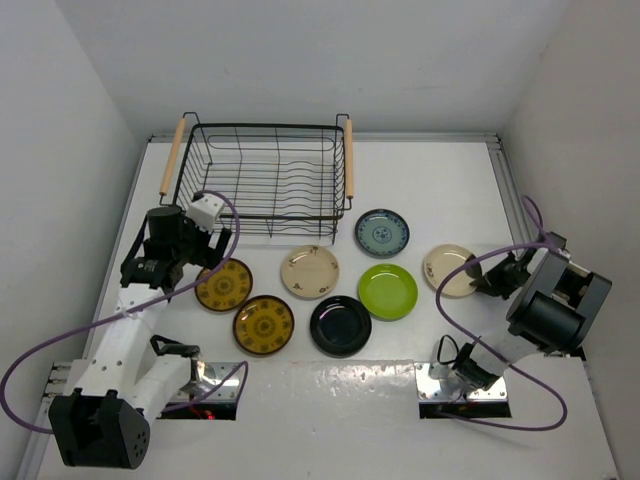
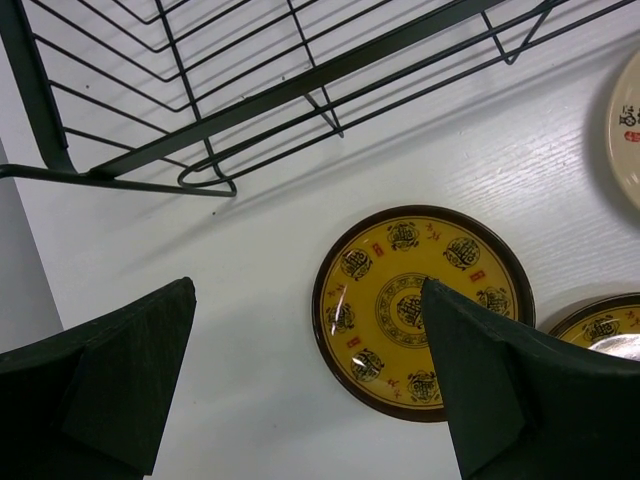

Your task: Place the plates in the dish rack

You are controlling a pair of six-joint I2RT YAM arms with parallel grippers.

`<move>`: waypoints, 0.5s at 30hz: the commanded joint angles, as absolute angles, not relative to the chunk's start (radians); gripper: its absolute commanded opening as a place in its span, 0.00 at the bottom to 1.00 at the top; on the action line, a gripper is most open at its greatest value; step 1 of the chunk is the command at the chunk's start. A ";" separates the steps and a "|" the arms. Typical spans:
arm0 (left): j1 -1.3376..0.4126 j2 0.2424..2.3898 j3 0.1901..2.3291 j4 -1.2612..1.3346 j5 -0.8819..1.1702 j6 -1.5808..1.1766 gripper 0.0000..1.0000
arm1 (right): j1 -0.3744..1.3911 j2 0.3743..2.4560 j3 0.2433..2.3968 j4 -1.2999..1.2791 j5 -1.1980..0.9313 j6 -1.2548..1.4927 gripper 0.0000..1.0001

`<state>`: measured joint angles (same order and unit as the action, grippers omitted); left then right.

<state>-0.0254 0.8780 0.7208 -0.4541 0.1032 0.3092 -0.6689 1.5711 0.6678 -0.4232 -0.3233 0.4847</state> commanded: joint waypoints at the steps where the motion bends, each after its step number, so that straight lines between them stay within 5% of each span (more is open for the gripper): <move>1: -0.029 0.890 0.726 -0.422 0.130 0.305 1.00 | -0.680 1.540 0.672 -0.411 -0.268 0.440 0.00; 15: -0.029 0.930 0.762 -0.383 0.149 0.314 1.00 | -0.414 1.169 0.813 -0.324 0.089 0.354 0.00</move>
